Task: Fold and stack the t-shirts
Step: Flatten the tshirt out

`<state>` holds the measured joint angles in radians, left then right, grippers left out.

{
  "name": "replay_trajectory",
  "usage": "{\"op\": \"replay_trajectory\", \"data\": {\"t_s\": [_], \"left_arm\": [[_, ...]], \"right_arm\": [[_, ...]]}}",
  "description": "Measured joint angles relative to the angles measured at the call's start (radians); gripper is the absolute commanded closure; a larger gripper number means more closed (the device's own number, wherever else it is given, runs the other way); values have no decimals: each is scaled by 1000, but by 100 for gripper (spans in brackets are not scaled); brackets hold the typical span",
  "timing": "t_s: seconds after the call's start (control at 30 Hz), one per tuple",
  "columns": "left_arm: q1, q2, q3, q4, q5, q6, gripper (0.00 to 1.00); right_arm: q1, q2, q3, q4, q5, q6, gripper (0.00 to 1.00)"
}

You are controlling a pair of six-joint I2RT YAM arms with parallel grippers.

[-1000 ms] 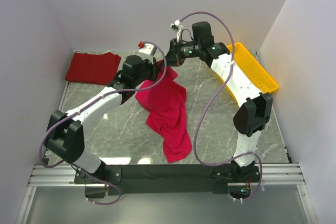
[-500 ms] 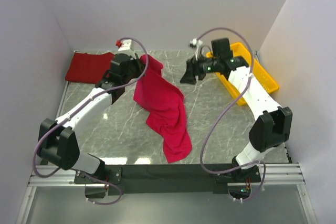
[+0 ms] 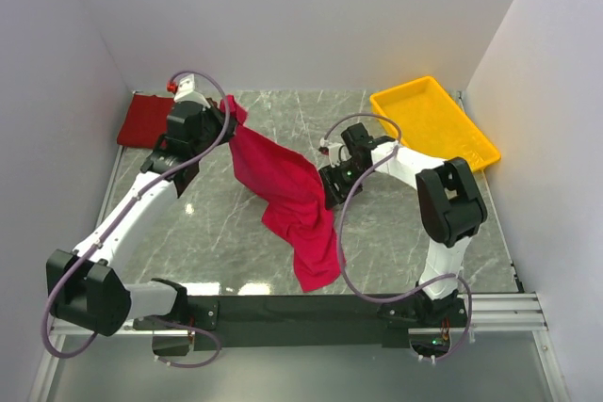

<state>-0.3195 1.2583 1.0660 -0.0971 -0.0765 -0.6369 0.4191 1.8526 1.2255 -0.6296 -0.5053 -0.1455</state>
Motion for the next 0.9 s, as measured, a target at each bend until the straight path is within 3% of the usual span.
{"op": "replay_trajectory", "data": {"t_s": [0.03, 0.1, 0.2, 0.23, 0.47, 0.7, 0.9], "left_arm": [[3, -6, 0, -3, 0, -2, 99], [10, -16, 0, -12, 0, -3, 99], [21, -37, -7, -23, 1, -3, 99], [26, -46, -13, -25, 2, -3, 99], [76, -98, -26, -84, -5, 10, 99], [126, -171, -25, -186, -61, 7, 99], [133, -169, -8, -223, -64, -11, 99]], "right_arm": [[0, 14, 5, 6, -7, 8, 53], [0, 28, 15, 11, -27, 26, 60], [0, 33, 24, 18, -88, 33, 97], [0, 33, 27, 20, -106, 40, 100], [-41, -49, 36, 33, -64, 29, 100], [-253, -270, 97, 128, 44, -12, 100], [-260, -441, 93, 198, 69, -60, 100]]}}
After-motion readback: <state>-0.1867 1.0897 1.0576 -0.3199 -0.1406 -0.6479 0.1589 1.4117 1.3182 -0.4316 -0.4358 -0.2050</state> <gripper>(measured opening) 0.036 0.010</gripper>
